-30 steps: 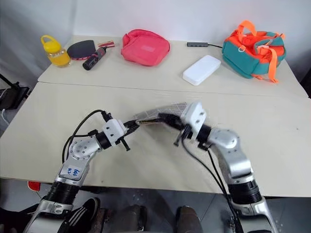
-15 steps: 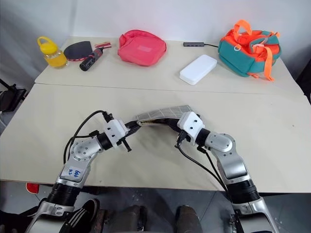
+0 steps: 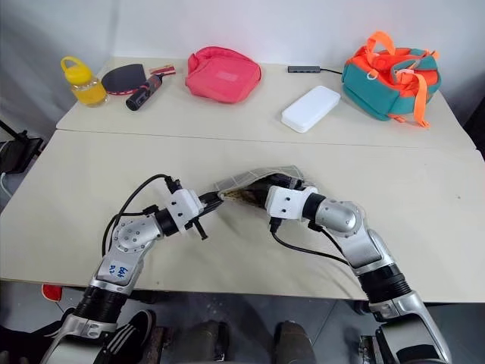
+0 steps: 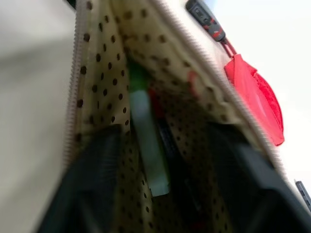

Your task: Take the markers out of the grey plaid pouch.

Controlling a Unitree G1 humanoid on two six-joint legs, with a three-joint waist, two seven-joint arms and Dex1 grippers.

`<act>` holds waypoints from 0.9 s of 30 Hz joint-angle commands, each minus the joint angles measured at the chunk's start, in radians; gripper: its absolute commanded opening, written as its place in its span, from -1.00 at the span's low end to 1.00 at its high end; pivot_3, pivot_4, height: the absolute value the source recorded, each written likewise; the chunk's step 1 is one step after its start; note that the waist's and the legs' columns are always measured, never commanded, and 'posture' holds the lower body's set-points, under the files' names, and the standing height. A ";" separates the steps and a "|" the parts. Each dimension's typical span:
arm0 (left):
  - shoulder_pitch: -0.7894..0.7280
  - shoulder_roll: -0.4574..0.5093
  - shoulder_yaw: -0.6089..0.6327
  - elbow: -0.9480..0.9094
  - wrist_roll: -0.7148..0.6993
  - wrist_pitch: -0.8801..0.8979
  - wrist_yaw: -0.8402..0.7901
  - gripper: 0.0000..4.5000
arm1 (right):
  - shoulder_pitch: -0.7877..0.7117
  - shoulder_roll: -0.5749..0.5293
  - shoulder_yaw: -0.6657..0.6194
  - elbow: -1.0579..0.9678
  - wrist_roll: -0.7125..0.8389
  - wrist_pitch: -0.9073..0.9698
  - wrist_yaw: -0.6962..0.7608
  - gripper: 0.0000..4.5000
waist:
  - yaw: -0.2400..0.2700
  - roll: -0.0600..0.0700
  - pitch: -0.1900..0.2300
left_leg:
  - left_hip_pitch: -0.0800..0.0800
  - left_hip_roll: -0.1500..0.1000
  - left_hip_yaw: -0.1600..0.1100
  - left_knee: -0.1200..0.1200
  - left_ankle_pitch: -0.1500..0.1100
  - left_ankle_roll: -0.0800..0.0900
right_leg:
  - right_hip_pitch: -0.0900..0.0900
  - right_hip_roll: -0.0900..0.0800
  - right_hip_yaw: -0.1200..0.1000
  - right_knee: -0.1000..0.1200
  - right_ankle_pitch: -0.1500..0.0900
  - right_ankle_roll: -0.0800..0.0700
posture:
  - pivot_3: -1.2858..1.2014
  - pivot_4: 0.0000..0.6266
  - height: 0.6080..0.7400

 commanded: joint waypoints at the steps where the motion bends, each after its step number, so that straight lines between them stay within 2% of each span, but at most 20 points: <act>1: -0.010 -0.006 0.004 -0.045 -0.017 -0.003 -0.001 -1.00 | 0.001 -0.010 -0.008 -0.020 -0.007 -0.017 -0.010 0.91 | 0.000 0.000 0.000 | 0.000 0.000 0.000 0.000 0.000 0.000 | 0.000 0.000 0.000 0.000 0.000 0.000 | 0.03 -0.52 1.00; 2: -0.011 -0.006 0.003 -0.045 -0.017 -0.004 -0.002 -1.00 | 0.001 -0.011 -0.010 -0.018 -0.014 -0.019 -0.017 0.98 | 0.000 0.000 0.000 | 0.000 0.000 0.000 0.000 0.000 0.000 | 0.000 0.000 0.000 0.000 0.000 0.000 | 0.03 -0.52 1.00; 9: -0.013 -0.011 0.000 -0.045 -0.031 0.009 -0.010 -1.00 | 0.003 -0.012 -0.012 -0.021 0.000 0.020 0.006 0.98 | 0.000 0.000 0.000 | 0.000 0.000 0.000 0.000 0.000 0.000 | 0.000 0.000 0.000 0.000 0.000 0.000 | 0.03 -0.52 1.00; 12: -0.020 -0.023 0.007 -0.052 -0.062 0.047 -0.018 -1.00 | -0.006 -0.019 -0.024 -0.044 0.030 0.057 0.037 0.73 | 0.000 0.000 0.000 | 0.000 0.000 0.000 0.000 0.000 0.000 | 0.000 0.000 0.000 0.000 0.000 0.000 | 0.03 -0.52 1.00; 19: -0.030 -0.036 -0.003 -0.080 -0.129 0.181 -0.067 -1.00 | -0.089 -0.096 -0.034 -0.055 0.072 0.123 0.157 -0.36 | 0.000 0.000 0.000 | 0.000 0.000 0.000 0.001 0.000 0.000 | 0.000 0.000 0.000 0.001 0.000 0.000 | 0.03 -0.52 1.00; 24: -0.059 -0.034 -0.022 -0.155 -0.222 0.427 -0.124 -1.00 | -0.153 -0.158 0.024 -0.095 0.054 0.156 0.307 -0.36 | 0.000 0.000 0.000 | 0.000 0.000 0.000 0.001 0.000 0.000 | 0.000 0.000 0.000 0.001 0.000 0.000 | 0.03 -0.52 1.00; 27: -0.097 -0.058 0.001 -0.212 -0.327 0.571 -0.138 -1.00 | -0.207 -0.182 0.027 -0.081 0.063 0.218 0.381 -0.36 | 0.000 0.000 0.000 | 0.000 0.000 0.000 0.001 0.000 0.000 | 0.000 0.000 0.000 0.001 0.000 0.000 | 0.03 -0.52 1.00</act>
